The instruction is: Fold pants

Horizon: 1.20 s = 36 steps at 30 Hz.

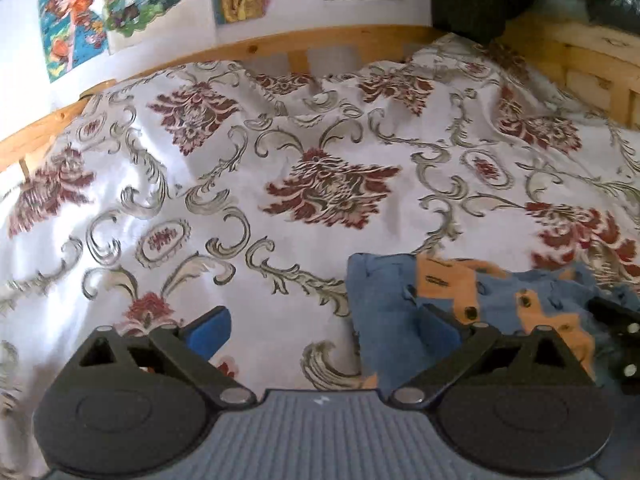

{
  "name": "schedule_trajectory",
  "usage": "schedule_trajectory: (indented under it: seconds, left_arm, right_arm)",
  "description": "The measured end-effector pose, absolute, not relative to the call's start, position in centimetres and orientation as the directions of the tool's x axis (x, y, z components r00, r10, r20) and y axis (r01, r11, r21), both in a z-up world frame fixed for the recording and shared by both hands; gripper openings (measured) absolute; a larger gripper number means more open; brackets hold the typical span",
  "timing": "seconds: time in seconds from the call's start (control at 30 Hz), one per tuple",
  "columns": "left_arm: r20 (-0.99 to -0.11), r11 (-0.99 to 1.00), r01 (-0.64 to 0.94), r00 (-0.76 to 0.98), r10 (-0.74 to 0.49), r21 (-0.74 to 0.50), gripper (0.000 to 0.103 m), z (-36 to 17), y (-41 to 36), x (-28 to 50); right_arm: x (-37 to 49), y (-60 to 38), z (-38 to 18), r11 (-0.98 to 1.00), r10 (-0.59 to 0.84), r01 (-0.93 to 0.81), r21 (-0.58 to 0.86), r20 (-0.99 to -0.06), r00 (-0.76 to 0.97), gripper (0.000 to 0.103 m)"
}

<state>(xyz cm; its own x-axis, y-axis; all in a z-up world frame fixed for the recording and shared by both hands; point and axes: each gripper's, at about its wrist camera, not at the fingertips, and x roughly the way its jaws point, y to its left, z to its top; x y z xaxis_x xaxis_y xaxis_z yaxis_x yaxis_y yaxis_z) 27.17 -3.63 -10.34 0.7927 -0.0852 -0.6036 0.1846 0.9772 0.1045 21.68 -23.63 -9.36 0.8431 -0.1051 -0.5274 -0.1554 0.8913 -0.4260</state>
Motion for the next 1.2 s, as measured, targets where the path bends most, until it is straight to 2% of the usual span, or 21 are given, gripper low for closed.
schedule_trajectory:
  seconds: [0.13, 0.23, 0.47, 0.57, 0.7, 0.83, 1.03, 1.1, 1.2]
  left_arm:
    - [-0.64, 0.992, 0.123, 0.764, -0.079, 0.025, 0.103, -12.2, -1.5, 28.1]
    - [-0.655, 0.994, 0.105, 0.75, -0.09, -0.016, 0.103, -12.4, -0.2, 28.2]
    - [-0.652, 0.993, 0.107, 0.75, -0.109, -0.043, 0.101, -8.9, 0.3, 25.0]
    - [-0.698, 0.989, 0.139, 0.703, -0.139, -0.057, 0.101, -8.7, 0.1, 23.1]
    - [-0.781, 0.985, 0.172, 0.618, -0.09, 0.023, 0.103, -10.6, -0.8, 21.0]
    - [-0.786, 0.987, 0.155, 0.615, -0.062, 0.043, 0.103, -10.7, -0.7, 19.4]
    - [-0.795, 0.994, 0.106, 0.606, -0.043, 0.027, 0.102, -9.8, 0.4, 17.9]
    - [-0.8, 0.994, 0.107, 0.599, -0.043, 0.027, 0.103, -10.0, 0.6, 18.1]
    - [-0.815, 0.994, 0.108, 0.578, -0.046, 0.02, 0.103, -10.3, 0.9, 18.2]
  right_arm:
    - [22.6, -25.5, -10.0, 0.935, -0.114, -0.106, -0.338, -0.572, 0.812, 0.102]
    - [22.7, -25.6, -10.2, 0.94, -0.12, -0.093, -0.328, -0.574, 0.81, 0.102]
    - [18.4, -23.7, -6.2, 0.946, -0.047, -0.113, -0.303, -0.476, 0.878, 0.102]
    - [16.6, -22.2, -6.2, 0.926, -0.037, -0.167, -0.337, -0.525, 0.85, 0.102]
    - [16.1, -20.7, -9.0, 0.898, -0.078, -0.26, -0.354, -0.711, 0.699, 0.102]
    - [15.9, -21.2, -8.6, 0.915, -0.066, -0.25, -0.317, -0.729, 0.682, 0.102]
    - [15.1, -23.0, -6.0, 0.966, -0.017, -0.145, -0.214, -0.612, 0.79, 0.102]
    - [15.9, -23.2, -6.5, 0.973, -0.009, -0.142, -0.185, -0.638, 0.77, 0.102]
    - [17.4, -23.1, -9.1, 0.962, -0.058, -0.17, -0.214, -0.768, 0.638, 0.102]
